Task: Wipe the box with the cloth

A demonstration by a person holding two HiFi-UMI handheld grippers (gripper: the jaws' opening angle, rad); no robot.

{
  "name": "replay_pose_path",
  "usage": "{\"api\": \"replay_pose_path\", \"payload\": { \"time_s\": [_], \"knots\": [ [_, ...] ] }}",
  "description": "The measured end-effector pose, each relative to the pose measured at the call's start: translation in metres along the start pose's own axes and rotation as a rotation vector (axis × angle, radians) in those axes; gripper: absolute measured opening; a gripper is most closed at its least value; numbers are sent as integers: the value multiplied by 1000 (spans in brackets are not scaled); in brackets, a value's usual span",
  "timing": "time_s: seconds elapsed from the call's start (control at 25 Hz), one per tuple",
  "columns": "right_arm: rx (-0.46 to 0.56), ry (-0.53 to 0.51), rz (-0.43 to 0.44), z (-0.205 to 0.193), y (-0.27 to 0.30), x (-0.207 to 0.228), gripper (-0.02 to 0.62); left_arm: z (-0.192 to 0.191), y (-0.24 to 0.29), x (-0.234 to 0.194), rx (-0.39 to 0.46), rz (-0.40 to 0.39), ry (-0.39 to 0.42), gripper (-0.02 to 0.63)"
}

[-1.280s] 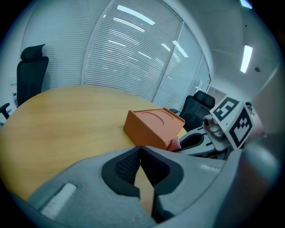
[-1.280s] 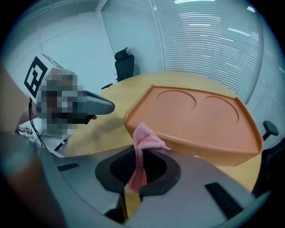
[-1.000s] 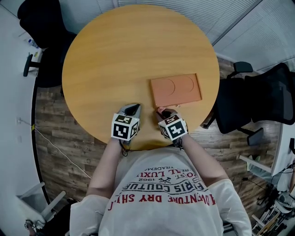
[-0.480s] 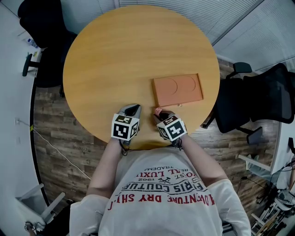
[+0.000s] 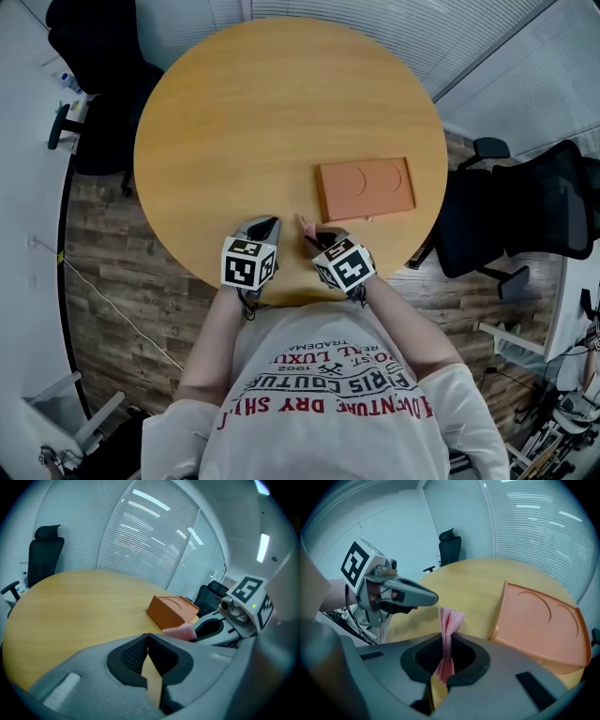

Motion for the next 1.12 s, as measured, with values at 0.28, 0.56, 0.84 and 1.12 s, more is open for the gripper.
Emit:
{"api": "replay_pose_path", "payload": {
  "time_s": [0.28, 0.56, 0.84, 1.12],
  "knots": [
    [135, 59, -75, 53, -5, 11, 32, -9, -14, -16, 9, 77, -74, 9],
    [196, 255, -106, 70, 6, 20, 32, 6, -15, -30, 74, 133, -108, 9],
    [231, 393, -243, 91, 35, 26, 32, 21, -8, -74, 41, 28, -34, 9],
    [313, 672, -417, 108, 56, 46, 33, 43, -12, -130, -19, -83, 83, 9]
  ]
}}
Point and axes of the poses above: the fingertips, and each gripper's own axes: y forward along the fingers, x to its right, z out of its top, the point moved 6 cm from there along -y, backward along the fingers, and after that the axes turned 4 degrees about y, right-handed, at the moved point
